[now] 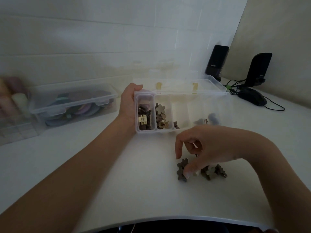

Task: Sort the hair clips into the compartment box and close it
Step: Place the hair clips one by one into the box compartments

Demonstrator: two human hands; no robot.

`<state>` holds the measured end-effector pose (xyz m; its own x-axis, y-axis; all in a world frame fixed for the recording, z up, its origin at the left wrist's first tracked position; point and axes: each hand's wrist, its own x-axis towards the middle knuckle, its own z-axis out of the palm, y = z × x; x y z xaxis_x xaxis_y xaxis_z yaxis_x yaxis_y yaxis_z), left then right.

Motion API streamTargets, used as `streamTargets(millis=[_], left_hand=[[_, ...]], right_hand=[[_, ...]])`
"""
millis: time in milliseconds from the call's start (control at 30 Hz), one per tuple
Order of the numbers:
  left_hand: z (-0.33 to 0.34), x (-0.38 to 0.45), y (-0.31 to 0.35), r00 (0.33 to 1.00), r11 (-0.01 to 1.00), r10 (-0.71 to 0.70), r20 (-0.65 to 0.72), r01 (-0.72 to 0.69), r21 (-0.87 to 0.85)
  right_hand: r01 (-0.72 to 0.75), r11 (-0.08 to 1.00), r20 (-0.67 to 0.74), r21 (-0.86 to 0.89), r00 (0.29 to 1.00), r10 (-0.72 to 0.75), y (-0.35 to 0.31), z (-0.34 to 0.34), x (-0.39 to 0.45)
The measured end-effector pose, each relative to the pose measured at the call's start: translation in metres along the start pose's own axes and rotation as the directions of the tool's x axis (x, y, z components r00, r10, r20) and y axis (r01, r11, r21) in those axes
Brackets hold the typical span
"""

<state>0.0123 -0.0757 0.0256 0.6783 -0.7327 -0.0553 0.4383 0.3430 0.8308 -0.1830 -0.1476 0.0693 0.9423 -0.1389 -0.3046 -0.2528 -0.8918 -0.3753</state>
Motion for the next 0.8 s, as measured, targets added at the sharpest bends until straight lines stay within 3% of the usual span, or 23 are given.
streamTargets(millis=[200,367,500,600,667,733,800], left_hand=[[0.001,-0.001,-0.001,1.0,1.0,0.024,-0.001,-0.024,0.012],[-0.001,0.0,-0.002,1.0,0.999,0.012,-0.011,-0.011,0.033],[-0.003,0.001,-0.003,1.0,0.998,0.022,-0.011,-0.021,0.051],[-0.005,0.002,-0.003,0.998,0.998,-0.053,0.041,0.052,0.033],[-0.007,0.002,-0.003,0.992,0.995,-0.101,0.075,0.1,0.017],[-0.003,-0.002,-0.003,0.991,0.994,-0.105,0.084,0.106,-0.006],[0.0,-0.002,-0.004,0.997,0.997,-0.071,0.043,0.072,-0.02]], right_hand=[[-0.001,0.995,-0.162,-0.097,0.987,-0.015,0.001,0.001,0.003],[0.103,0.989,-0.25,-0.11,0.96,-0.128,0.0,0.006,0.01],[0.244,0.969,-0.37,0.028,0.903,-0.216,-0.002,0.007,0.011],[0.353,0.93,-0.514,0.107,0.82,-0.252,0.0,0.006,0.014],[0.379,0.915,-0.657,0.136,0.726,-0.203,0.003,0.007,0.018],[0.37,0.924,-0.771,0.094,0.614,-0.167,0.007,0.01,0.023],[0.29,0.957,-0.817,-0.005,0.551,-0.171,0.01,0.012,0.028]])
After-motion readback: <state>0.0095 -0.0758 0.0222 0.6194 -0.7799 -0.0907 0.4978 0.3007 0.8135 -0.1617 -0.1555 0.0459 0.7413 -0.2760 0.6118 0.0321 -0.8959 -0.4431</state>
